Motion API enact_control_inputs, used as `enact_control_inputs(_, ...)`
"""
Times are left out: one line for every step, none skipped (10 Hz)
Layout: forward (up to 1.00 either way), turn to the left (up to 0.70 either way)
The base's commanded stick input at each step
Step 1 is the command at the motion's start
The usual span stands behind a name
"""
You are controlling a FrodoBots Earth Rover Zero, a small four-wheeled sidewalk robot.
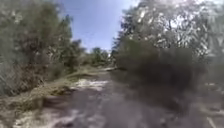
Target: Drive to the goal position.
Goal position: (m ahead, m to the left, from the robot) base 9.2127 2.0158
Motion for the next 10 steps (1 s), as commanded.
enact_control_inputs(0.7,0.0)
enact_control_inputs(0.7,0.0)
enact_control_inputs(0.7,0.0)
enact_control_inputs(0.7,0.0)
enact_control_inputs(0.7,0.0)
enact_control_inputs(0.7,0.0)
enact_control_inputs(0.7,0.0)
enact_control_inputs(0.7,0.0)
enact_control_inputs(0.7,0.0)
enact_control_inputs(0.7,0.11)
